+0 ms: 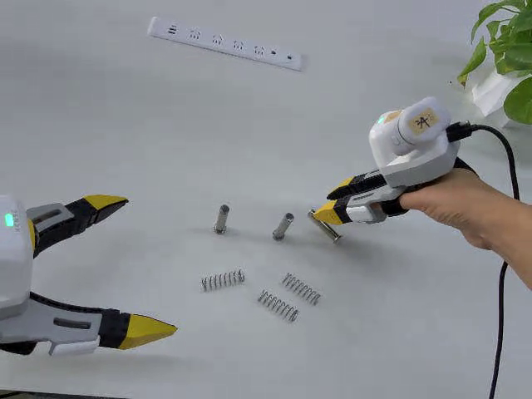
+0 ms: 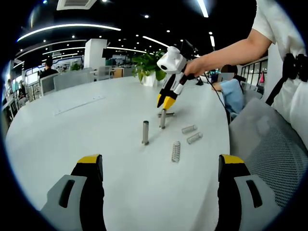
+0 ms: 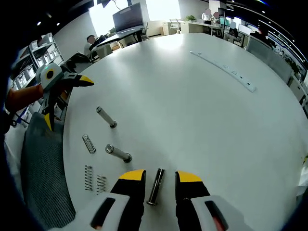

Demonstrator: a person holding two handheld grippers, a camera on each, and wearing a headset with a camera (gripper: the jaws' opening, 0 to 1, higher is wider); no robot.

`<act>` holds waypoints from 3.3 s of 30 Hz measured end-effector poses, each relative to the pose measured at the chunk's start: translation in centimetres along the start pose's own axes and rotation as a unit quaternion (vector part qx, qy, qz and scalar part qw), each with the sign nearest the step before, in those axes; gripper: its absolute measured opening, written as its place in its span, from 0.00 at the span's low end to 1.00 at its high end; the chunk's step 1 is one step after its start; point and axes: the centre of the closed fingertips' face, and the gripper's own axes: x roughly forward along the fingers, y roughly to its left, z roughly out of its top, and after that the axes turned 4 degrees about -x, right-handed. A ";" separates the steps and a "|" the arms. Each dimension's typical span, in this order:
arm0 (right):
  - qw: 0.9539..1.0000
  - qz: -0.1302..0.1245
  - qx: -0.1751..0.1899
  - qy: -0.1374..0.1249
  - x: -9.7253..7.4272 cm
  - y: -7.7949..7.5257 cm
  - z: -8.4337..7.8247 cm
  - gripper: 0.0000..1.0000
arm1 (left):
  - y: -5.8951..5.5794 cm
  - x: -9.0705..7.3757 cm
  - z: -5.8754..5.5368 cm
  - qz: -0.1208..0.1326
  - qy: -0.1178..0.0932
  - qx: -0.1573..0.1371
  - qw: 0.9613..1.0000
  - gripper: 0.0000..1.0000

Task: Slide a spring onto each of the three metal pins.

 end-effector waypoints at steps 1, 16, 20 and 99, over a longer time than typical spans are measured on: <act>1.000 0.001 0.001 0.004 0.1 0.0 0.0 0.21 | 0.0 0.0 0.0 0.000 -0.001 -0.001 1.000 0.99; 0.999 0.011 -0.001 0.052 1.5 0.3 -0.7 0.11 | 0.1 0.4 0.1 -0.003 -0.007 -0.007 1.000 0.99; 0.998 0.013 -0.001 0.060 1.7 0.3 -0.9 0.09 | 0.1 0.4 0.1 -0.003 -0.008 -0.009 1.000 0.99; 0.999 -0.031 0.020 -0.016 -3.5 1.2 -1.9 0.04 | -0.6 0.8 0.5 -0.020 0.002 -0.001 1.000 0.99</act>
